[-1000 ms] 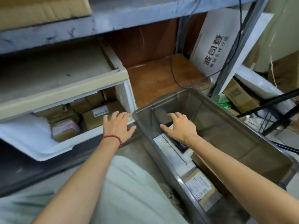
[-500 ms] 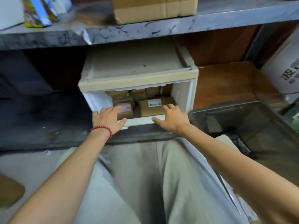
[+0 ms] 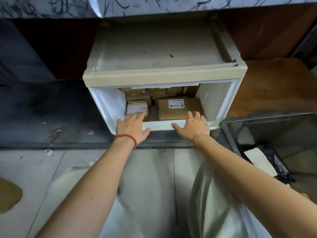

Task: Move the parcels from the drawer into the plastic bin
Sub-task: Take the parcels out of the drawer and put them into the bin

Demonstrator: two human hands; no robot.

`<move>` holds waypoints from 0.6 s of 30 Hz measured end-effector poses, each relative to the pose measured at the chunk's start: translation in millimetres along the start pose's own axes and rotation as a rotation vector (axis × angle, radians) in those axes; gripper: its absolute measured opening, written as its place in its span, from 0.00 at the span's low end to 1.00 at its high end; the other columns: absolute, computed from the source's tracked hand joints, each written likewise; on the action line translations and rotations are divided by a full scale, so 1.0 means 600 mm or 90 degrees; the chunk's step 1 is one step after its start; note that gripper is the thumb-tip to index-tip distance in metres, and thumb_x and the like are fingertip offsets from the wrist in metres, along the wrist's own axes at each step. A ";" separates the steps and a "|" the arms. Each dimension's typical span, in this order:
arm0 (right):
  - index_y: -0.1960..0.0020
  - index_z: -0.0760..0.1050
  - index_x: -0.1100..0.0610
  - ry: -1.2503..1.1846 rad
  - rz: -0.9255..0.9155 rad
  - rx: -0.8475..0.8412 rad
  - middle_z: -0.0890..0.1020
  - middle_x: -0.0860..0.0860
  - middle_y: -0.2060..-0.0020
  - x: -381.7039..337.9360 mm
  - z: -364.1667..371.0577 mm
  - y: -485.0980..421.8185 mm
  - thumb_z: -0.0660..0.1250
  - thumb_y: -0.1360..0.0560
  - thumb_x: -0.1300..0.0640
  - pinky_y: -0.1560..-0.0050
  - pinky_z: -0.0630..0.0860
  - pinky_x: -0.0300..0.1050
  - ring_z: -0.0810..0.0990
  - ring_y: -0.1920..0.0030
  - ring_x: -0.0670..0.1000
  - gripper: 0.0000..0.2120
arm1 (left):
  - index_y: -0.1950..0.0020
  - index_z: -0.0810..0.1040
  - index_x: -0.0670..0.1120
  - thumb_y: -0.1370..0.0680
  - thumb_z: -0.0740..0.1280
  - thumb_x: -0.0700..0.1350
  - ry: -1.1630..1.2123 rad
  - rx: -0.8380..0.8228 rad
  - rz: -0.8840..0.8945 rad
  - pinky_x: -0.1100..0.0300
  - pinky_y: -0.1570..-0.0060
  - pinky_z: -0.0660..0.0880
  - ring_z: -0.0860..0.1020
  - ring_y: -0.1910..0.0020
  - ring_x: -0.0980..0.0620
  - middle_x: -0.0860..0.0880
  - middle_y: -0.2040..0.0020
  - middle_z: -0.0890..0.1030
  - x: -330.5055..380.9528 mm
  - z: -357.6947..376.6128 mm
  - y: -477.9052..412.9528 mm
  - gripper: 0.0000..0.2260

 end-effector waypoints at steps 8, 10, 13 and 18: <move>0.26 0.57 0.57 0.057 0.087 -0.030 0.66 0.61 0.30 0.050 0.047 -0.099 0.54 0.23 0.32 0.29 0.60 0.55 0.64 0.30 0.62 0.36 | 0.23 0.55 0.53 0.21 0.57 0.60 -0.044 -0.050 0.039 0.48 0.39 0.68 0.69 0.34 0.44 0.46 0.31 0.70 0.038 0.080 -0.090 0.29; 0.26 0.57 0.58 0.047 0.094 -0.032 0.65 0.62 0.29 0.052 0.056 -0.120 0.55 0.23 0.33 0.29 0.60 0.55 0.64 0.30 0.62 0.37 | 0.23 0.55 0.52 0.21 0.57 0.61 -0.053 -0.055 0.044 0.48 0.38 0.67 0.69 0.33 0.44 0.45 0.31 0.70 0.045 0.085 -0.118 0.29; 0.23 0.51 0.58 0.034 0.107 -0.036 0.62 0.62 0.27 0.056 0.073 -0.152 0.55 0.23 0.34 0.28 0.58 0.55 0.61 0.28 0.63 0.40 | 0.23 0.54 0.52 0.21 0.56 0.61 -0.027 -0.063 0.028 0.47 0.37 0.67 0.69 0.33 0.43 0.44 0.31 0.71 0.054 0.098 -0.162 0.29; 0.24 0.51 0.64 -0.147 0.177 -0.029 0.63 0.64 0.29 0.068 0.083 -0.181 0.63 0.24 0.39 0.28 0.59 0.54 0.62 0.29 0.64 0.41 | 0.23 0.51 0.51 0.21 0.58 0.61 0.066 -0.143 -0.008 0.47 0.40 0.70 0.69 0.32 0.41 0.42 0.29 0.69 0.064 0.132 -0.189 0.32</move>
Point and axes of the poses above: each hand's wrist, its own y-axis away from the middle knuckle, its own z-axis out of the palm, x = y × z, the point moved 2 cm from there along -y, towards the middle knuckle
